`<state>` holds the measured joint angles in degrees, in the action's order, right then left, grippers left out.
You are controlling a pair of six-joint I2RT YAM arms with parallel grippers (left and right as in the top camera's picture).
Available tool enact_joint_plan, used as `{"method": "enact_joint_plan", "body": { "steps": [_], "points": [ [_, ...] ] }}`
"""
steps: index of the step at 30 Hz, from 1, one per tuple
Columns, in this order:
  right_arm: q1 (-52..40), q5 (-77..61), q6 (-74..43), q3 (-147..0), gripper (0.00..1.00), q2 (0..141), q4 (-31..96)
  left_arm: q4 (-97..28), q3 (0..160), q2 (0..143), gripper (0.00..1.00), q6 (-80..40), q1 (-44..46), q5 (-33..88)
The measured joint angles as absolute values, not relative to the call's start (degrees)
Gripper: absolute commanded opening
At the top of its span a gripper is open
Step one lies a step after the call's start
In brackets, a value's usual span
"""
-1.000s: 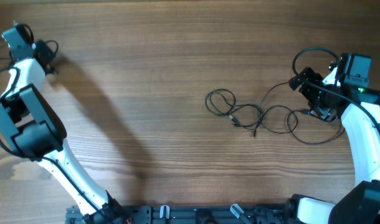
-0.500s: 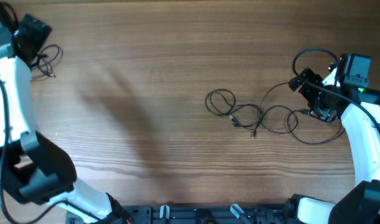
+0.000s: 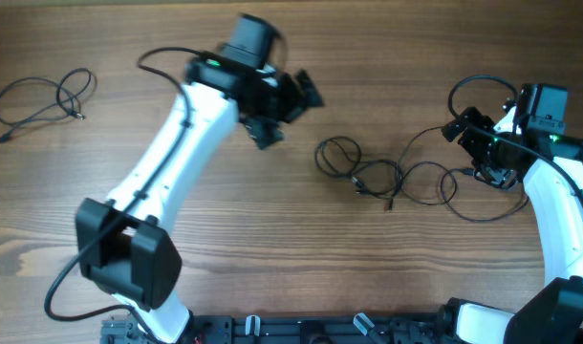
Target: Untangle cables
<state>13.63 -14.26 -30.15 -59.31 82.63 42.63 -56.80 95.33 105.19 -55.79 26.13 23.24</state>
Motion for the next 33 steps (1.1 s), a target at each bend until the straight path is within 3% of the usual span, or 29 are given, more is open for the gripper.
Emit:
{"method": "enact_joint_plan", "body": {
  "steps": [5, 11, 12, 14, 15, 17, 19, 22, 29, 33],
  "points": [
    [13.6, -13.1, -30.2, -59.3, 1.00, 82.6, 42.7, -55.7, 95.3, 105.4, 1.00, -84.8, 39.1, 15.1],
    [13.6, -12.1, -30.7, -59.3, 1.00, 82.6, 43.0, -51.9, 95.3, 112.2, 1.00, -99.3, 44.3, 9.3],
    [13.6, -11.9, -30.9, -59.3, 1.00, 82.6, 43.4, -50.5, 95.3, 114.7, 0.98, -100.0, 45.4, 8.6],
    [13.6, -11.9, -31.3, -59.3, 1.00, 82.6, 43.6, -48.6, 95.2, 118.1, 0.77, -100.9, 46.7, 8.0],
    [13.6, -11.9, -31.4, -59.3, 1.00, 82.6, 43.7, -47.1, 95.1, 119.6, 0.65, -101.0, 47.1, 7.6],
    [13.6, -11.9, -31.5, -59.3, 1.00, 82.6, 43.7, -45.5, 95.1, 121.8, 0.63, -101.6, 47.2, 6.0],
    [13.6, -11.9, -31.5, -59.3, 1.00, 82.6, 43.7, -45.1, 95.1, 123.6, 0.52, -101.7, 47.1, 3.9],
    [13.6, -11.9, -31.5, -59.3, 1.00, 82.6, 44.1, -45.1, 95.1, 125.1, 0.04, -99.8, 47.2, 0.7],
    [13.6, -12.4, -31.5, -59.3, 1.00, 82.6, 44.7, -46.2, 95.7, 124.0, 0.04, -76.6, 44.7, -6.6],
    [13.6, -17.0, -32.4, -54.9, 1.00, 82.6, 39.0, -46.2, 96.8, 113.8, 0.04, -67.0, 40.3, -7.5]
  ]
}}
